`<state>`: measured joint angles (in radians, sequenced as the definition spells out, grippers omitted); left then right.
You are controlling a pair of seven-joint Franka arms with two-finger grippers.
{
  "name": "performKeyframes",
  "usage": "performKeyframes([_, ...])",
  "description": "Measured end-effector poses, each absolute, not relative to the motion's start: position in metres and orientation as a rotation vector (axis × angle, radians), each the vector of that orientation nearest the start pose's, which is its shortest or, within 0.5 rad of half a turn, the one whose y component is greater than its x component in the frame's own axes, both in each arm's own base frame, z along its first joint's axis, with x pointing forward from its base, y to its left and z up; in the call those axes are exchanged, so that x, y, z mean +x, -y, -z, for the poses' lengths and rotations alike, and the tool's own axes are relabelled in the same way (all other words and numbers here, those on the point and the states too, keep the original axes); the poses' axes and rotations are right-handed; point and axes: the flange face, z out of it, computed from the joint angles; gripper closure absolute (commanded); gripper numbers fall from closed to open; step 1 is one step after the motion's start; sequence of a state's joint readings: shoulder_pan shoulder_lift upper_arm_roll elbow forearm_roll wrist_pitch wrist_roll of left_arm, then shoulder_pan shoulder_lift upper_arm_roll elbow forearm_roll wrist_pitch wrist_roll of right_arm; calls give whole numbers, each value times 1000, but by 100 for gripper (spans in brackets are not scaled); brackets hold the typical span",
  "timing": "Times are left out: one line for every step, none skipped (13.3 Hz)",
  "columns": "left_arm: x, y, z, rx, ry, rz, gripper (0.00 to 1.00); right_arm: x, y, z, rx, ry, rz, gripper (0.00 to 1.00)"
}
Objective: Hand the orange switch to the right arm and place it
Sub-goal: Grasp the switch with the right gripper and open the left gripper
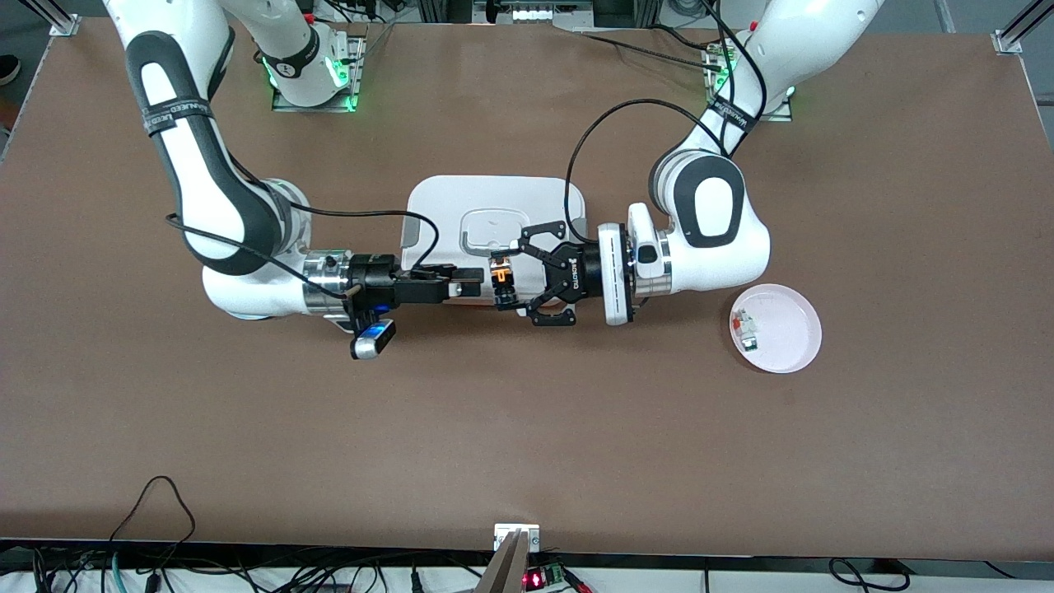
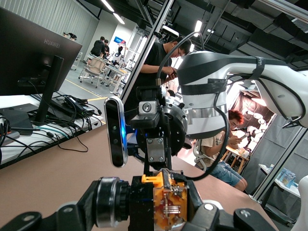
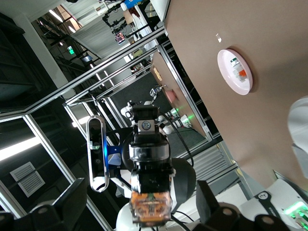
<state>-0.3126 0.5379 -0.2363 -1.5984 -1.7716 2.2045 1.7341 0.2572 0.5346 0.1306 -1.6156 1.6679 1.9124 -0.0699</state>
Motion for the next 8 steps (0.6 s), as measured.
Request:
performKeyframes([610, 380, -372, 1526, 821, -915, 86, 625, -327, -370, -1580, -401, -433, 0])
performKeyframes([610, 379, -372, 1526, 821, -916, 86, 622, -335, -370, -1578, -401, -436, 0])
performKeyframes([610, 380, -372, 1526, 821, -916, 86, 619, -342, -371, -1576, -400, -439, 2])
performKeyframes([610, 379, -372, 1526, 821, -916, 86, 617, -346, -371, -1573, -400, -441, 5])
performKeyframes([610, 379, -372, 1526, 821, -916, 86, 617, -347, -372, -1570, -401, -442, 14])
performKeyframes([610, 379, -372, 1526, 821, -916, 86, 617, -346, -372, -1569, -403, -441, 25])
performKeyframes([610, 379, -372, 1526, 821, -916, 86, 618, -345, -372, -1568, -404, -440, 35])
performKeyframes([610, 379, -372, 1526, 821, -916, 85, 619, -344, -372, -1567, -406, -438, 45])
